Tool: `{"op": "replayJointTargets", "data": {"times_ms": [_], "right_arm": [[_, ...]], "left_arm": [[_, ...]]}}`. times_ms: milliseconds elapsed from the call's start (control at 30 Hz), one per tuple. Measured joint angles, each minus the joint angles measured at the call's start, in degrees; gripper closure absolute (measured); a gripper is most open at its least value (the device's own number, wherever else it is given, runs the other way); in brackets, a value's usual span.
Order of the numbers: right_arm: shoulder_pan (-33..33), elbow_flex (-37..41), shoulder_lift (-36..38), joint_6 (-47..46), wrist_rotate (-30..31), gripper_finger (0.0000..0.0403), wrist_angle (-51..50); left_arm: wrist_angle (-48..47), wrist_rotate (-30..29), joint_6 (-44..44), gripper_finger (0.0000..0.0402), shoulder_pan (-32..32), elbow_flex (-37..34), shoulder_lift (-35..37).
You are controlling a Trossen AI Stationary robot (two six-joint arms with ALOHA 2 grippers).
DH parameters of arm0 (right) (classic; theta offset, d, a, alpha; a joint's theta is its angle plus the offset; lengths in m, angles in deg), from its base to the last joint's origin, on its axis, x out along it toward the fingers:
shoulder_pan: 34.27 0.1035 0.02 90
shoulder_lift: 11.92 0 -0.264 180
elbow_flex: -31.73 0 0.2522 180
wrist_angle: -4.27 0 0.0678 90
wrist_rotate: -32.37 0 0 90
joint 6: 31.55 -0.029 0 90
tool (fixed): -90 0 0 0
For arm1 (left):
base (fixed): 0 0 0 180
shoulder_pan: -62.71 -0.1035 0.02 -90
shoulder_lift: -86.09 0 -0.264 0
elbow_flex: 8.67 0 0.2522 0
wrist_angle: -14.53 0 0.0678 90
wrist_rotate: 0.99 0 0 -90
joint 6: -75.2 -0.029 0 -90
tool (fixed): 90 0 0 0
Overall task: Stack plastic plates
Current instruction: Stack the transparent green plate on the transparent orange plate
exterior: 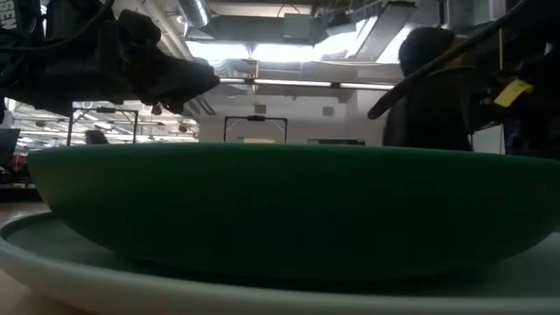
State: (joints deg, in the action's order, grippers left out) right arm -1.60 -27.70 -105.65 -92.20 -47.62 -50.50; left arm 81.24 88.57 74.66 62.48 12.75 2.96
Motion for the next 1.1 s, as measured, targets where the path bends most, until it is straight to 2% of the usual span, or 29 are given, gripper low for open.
{"op": "replayJointTargets", "data": {"times_ms": [133, 333, 400, 567, 767, 933, 1100], "right_arm": [[0.0, 0.0, 0.1, -0.2, 0.0, 0.029, -0.1], [0.0, 0.1, 0.2, 5.0, 0.9, 0.0381, -0.4], [0.0, -0.1, 0.1, 7.3, 1.5, 0.0396, -1.0], [0.0, -3.7, -0.4, 15.7, 6.8, 0.0395, -2.6], [-0.1, -11.5, -0.3, 26.9, 11.9, 0.0401, -2.8], [0.0, -18.4, -0.2, 35.7, 11.9, 0.0402, 1.2], [0.8, -21.9, -0.9, 43.0, 8.0, 0.0402, 14.0]], "left_arm": [[-0.2, 0.0, 0.0, 0.0263, 0.0, 0.0, 0.0], [-0.3, -0.2, 0.0, 0.0263, 0.0, 0.0, 0.0], [-0.4, -0.4, 0.0, 0.0263, 0.0, 0.0, 0.0], [-1.7, -0.1, 0.0, 0.0263, 0.6, 0.0, 0.0], [-2.7, -0.3, 0.3, 0.0263, 2.2, 0.0, 0.0], [-3.5, -0.4, 1.6, 0.0263, 3.7, 0.0, 0.0], [-5.1, -0.4, 2.0, 0.0263, 5.6, 0.0, 0.0]]}}
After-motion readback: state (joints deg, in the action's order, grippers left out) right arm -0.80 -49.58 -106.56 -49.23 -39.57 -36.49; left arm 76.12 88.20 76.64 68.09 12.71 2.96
